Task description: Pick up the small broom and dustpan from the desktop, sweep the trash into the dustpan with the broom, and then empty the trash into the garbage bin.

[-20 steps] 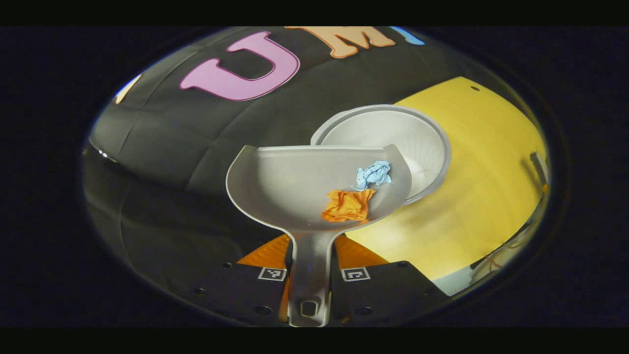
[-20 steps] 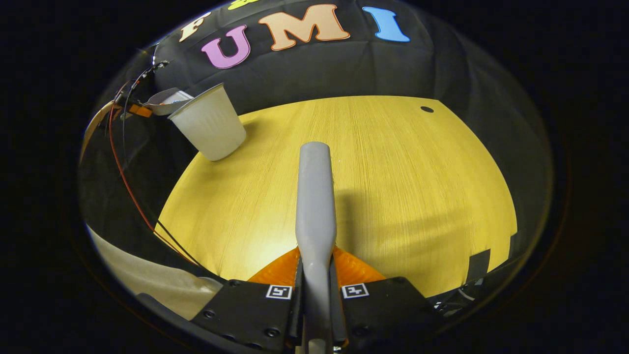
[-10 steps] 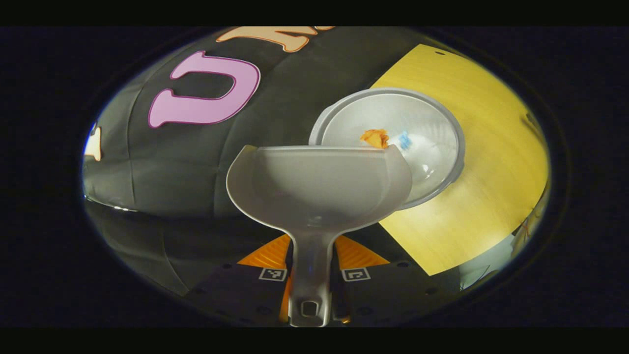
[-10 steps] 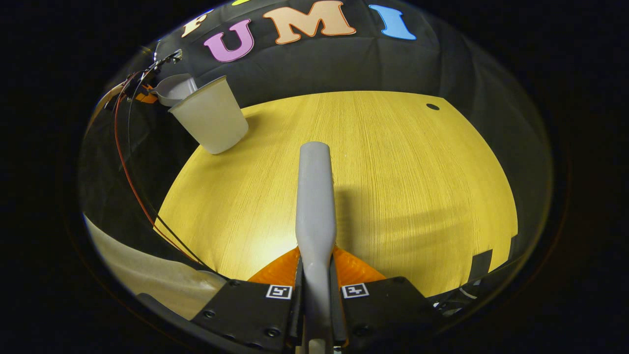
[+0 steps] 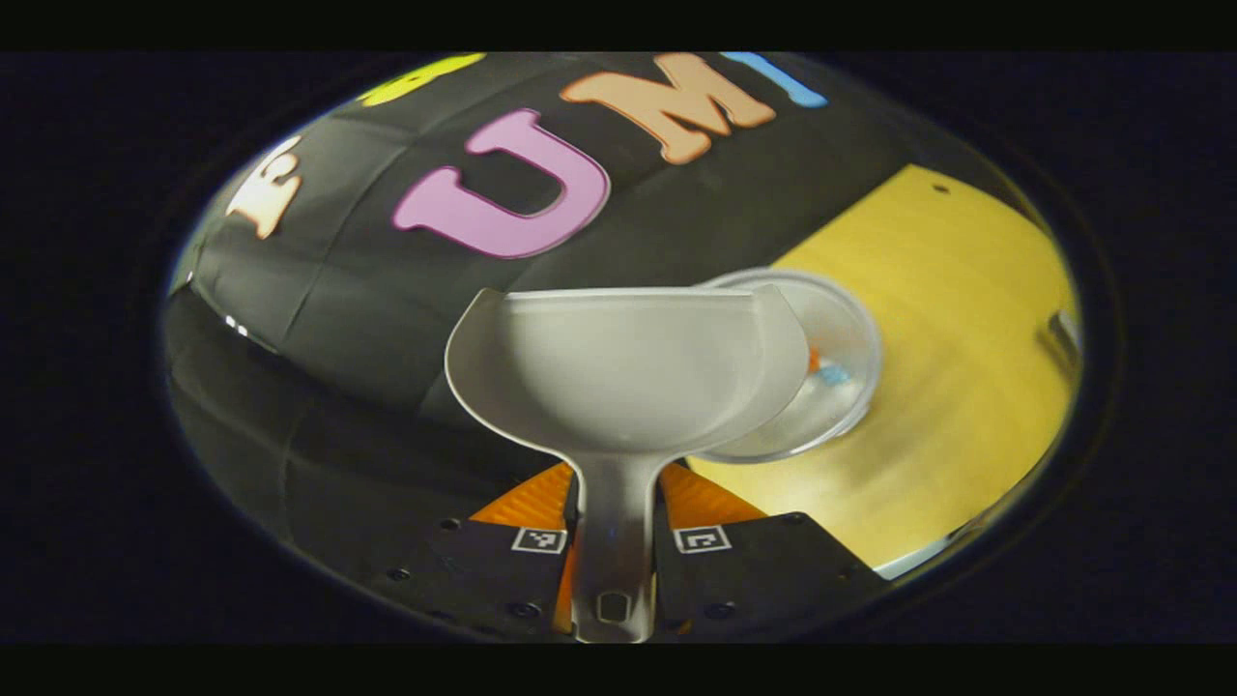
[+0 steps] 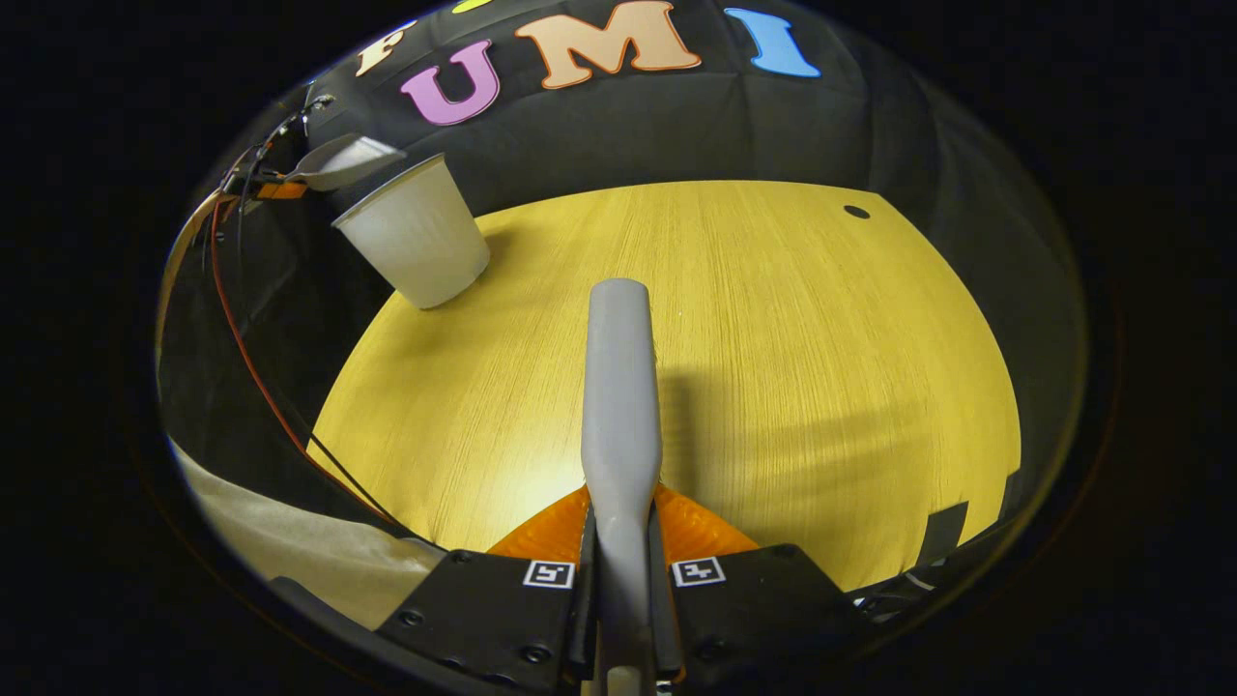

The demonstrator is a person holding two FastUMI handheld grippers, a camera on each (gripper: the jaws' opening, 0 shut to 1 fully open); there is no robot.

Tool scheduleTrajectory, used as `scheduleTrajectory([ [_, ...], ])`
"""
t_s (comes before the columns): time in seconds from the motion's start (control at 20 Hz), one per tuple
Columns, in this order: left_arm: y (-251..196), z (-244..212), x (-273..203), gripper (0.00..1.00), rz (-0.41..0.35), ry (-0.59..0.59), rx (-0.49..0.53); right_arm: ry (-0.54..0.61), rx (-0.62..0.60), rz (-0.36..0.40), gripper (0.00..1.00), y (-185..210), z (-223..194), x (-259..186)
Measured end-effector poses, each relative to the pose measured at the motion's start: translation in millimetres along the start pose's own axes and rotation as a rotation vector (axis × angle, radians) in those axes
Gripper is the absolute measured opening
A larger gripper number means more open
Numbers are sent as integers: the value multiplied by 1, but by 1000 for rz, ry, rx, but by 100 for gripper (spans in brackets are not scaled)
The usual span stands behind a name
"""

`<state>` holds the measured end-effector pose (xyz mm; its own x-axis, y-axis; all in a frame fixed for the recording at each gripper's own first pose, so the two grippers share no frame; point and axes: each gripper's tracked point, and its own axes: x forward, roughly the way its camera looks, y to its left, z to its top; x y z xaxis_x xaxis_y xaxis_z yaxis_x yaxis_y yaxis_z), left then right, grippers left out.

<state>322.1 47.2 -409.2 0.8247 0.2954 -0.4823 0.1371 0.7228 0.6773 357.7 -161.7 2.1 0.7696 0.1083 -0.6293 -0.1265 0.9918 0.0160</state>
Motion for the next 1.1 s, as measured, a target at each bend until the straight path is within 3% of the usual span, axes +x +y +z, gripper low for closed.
scheduleTrajectory([
  [0.25, -112, 42, -61, 24, -195, -265, -189, 4, -57, 35, 21, 0, 13, -9],
  [0.35, -157, 40, -66, 26, -218, -295, -257, -2, -64, 33, 21, -9, 14, -14],
  [0.7, -315, -28, -21, 27, -248, -153, -346, -5, 0, -19, 21, -31, 21, -4],
  [1.1, -422, -123, 15, 26, -319, 74, -519, 29, 44, -81, 22, -28, 25, 23],
])
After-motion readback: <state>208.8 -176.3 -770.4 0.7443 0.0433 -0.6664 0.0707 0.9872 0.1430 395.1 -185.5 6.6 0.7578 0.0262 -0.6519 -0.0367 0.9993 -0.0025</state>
